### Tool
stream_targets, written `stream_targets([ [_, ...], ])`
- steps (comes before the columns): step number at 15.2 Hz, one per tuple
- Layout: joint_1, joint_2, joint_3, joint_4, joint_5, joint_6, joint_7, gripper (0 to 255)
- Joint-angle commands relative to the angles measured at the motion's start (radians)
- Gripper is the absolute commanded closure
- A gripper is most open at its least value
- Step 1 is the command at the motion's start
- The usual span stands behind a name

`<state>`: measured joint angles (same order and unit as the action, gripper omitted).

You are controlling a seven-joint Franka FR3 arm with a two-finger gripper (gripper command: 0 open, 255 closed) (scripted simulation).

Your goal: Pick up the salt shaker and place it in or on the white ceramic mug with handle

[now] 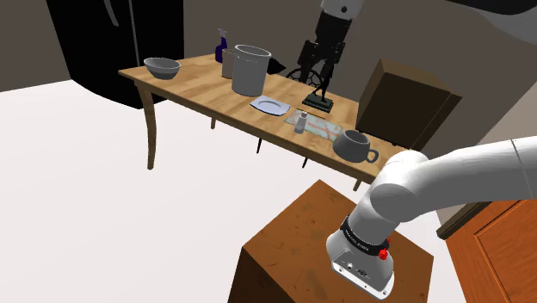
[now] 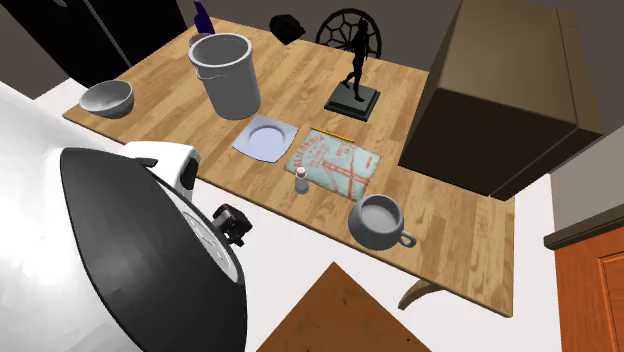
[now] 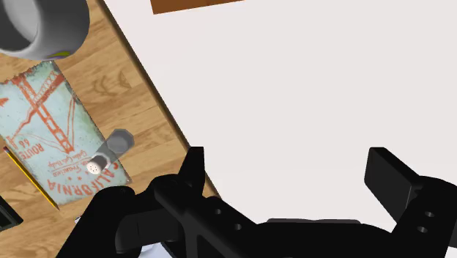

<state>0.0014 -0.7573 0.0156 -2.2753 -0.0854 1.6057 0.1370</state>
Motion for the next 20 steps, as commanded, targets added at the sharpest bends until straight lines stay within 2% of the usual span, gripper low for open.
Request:
stream_targets([
  [1, 0.0, 0.0, 0.0, 0.0, 0.0, 0.0, 0.0, 0],
  [12, -0.059, 0.202, -0.224, -0.026, -0.049, 0.221, -0.191, 0],
  [20, -0.079, 0.432, -0.381, 0.045, -0.011, 0.362, -0.351, 0],
])
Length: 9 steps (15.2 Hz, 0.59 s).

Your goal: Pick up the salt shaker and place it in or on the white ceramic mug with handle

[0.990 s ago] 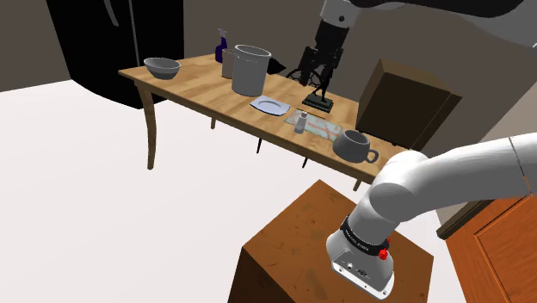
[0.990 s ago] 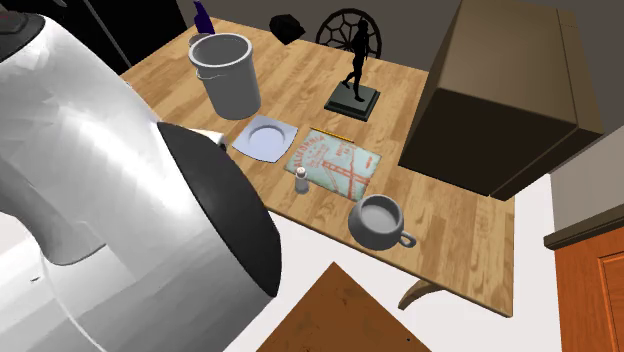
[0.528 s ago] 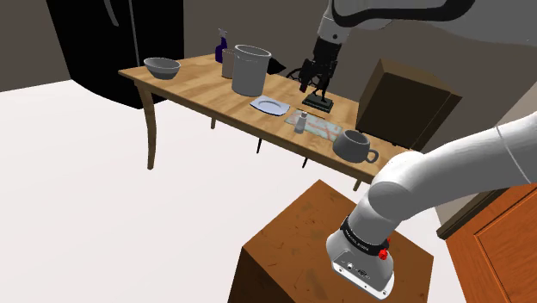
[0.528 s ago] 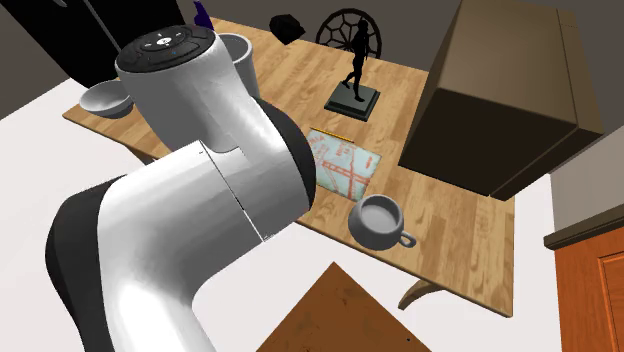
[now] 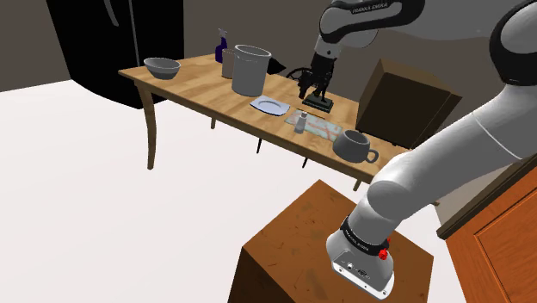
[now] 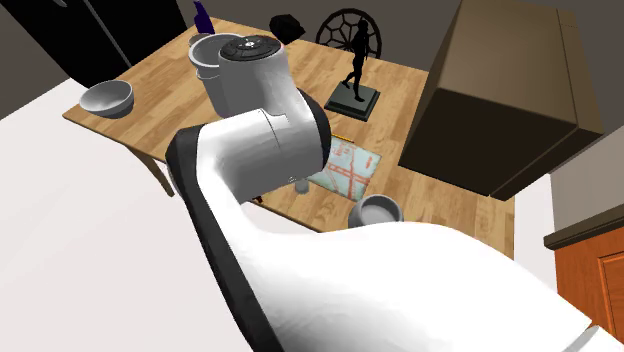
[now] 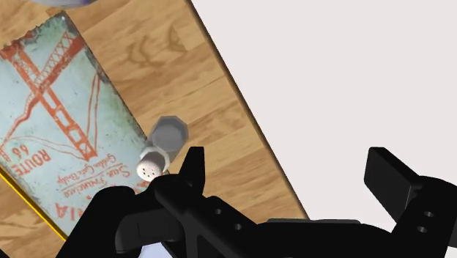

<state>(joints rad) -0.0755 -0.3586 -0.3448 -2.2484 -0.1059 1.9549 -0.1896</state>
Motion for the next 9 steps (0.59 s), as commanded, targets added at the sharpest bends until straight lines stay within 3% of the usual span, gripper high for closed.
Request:
stream_targets([
  [1, -0.004, 0.067, -0.039, 0.032, 0.021, 0.028, -0.047, 0],
  [9, -0.034, 0.369, -0.158, 0.19, 0.183, 0.109, -0.256, 0],
])
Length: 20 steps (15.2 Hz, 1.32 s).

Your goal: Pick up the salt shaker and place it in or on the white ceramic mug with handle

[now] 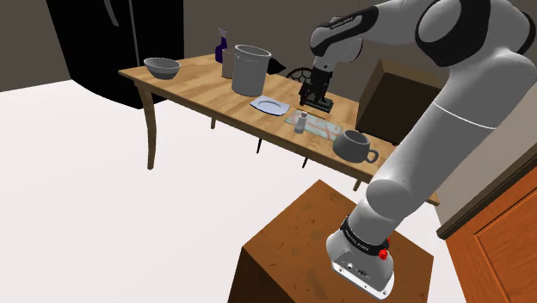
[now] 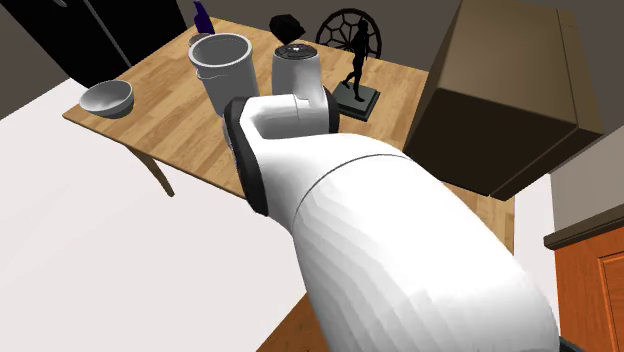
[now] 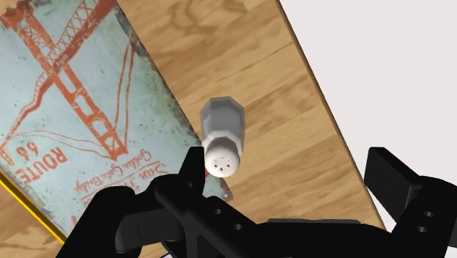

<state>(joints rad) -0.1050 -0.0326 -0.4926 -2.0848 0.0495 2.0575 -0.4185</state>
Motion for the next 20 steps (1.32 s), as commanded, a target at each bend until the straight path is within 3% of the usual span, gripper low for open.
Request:
stream_targets([
  [1, -0.014, 0.085, -0.019, 0.052, 0.055, 0.01, -0.055, 0],
  [4, -0.046, 0.191, -0.03, 0.122, 0.124, 0.013, -0.122, 0],
  [12, -0.05, 0.237, -0.019, 0.071, 0.159, 0.103, -0.146, 0],
  [19, -0.05, 0.237, -0.019, 0.071, 0.159, 0.103, -0.146, 0],
  [20, -0.05, 0.237, -0.019, 0.071, 0.159, 0.103, -0.146, 255],
])
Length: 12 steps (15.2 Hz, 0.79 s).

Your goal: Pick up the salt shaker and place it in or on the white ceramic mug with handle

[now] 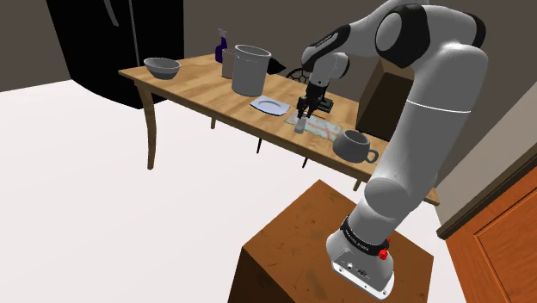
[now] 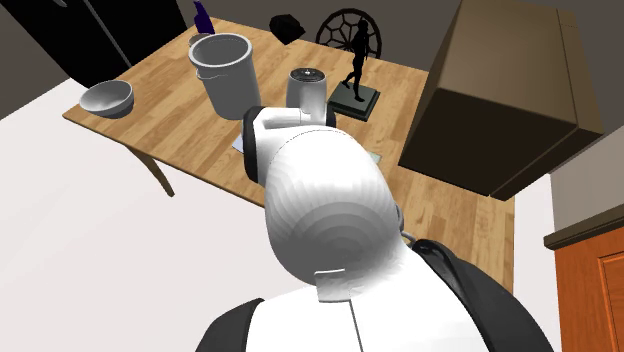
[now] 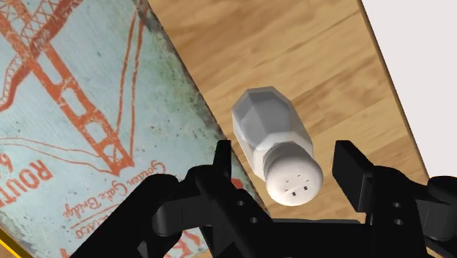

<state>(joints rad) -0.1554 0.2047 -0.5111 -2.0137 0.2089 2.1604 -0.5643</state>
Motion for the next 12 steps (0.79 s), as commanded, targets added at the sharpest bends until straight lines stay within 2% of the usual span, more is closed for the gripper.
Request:
stream_targets([
  [1, 0.0, 0.0, 0.0, 0.0, 0.0, 0.0, 0.0, 255],
  [9, 0.0, 0.0, 0.0, 0.0, 0.0, 0.0, 0.0, 255],
  [12, 0.003, -0.021, -0.004, 0.017, -0.016, -0.035, 0.012, 255],
])
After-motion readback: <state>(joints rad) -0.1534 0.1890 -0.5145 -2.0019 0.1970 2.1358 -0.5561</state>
